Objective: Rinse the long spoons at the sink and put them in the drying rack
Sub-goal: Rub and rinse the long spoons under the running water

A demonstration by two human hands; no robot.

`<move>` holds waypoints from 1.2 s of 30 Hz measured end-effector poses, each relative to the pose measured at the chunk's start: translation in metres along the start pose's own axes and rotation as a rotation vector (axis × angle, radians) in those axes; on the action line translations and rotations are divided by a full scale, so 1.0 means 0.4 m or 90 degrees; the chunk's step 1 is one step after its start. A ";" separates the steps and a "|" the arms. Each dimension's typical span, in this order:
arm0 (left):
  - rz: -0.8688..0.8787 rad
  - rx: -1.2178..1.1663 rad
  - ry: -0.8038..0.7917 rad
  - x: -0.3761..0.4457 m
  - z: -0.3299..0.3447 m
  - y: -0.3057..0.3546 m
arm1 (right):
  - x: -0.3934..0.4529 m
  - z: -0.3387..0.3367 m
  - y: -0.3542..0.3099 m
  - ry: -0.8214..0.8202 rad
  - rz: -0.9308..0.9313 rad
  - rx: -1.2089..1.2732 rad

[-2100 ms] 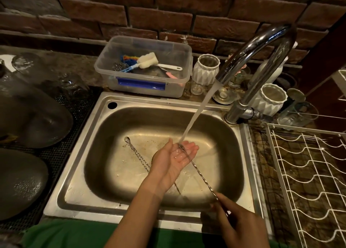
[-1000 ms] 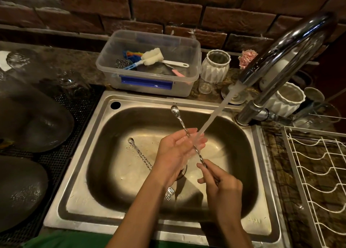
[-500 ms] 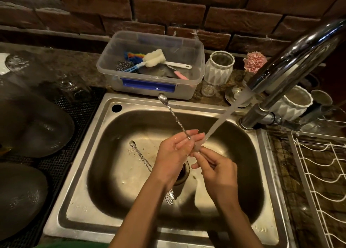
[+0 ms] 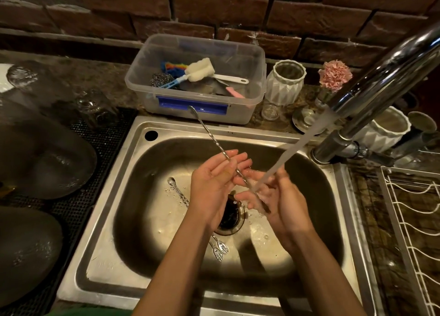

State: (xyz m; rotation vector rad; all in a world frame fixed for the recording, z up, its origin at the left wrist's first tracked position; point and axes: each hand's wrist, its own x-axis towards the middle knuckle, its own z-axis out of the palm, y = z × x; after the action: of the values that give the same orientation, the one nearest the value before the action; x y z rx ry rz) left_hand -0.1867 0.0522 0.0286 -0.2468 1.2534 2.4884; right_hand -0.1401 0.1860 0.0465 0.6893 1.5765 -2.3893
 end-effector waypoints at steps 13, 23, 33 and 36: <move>0.031 -0.040 0.108 -0.008 0.016 0.034 | 0.013 0.045 -0.015 -0.102 0.124 0.249; -0.016 -0.076 0.097 -0.058 0.037 -0.035 | -0.056 -0.008 0.003 -0.048 0.061 0.090; -0.113 -0.107 0.076 -0.105 0.040 -0.090 | -0.142 -0.053 0.028 -0.036 0.068 0.076; -0.133 -0.113 0.077 -0.111 0.051 -0.090 | -0.166 -0.065 0.033 -0.034 0.068 0.096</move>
State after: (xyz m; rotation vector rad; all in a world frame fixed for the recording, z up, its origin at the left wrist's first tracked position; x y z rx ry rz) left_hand -0.1320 0.0785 0.0274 -0.5499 0.9937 2.4321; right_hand -0.0697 0.1983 0.0592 0.7118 1.3141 -2.4449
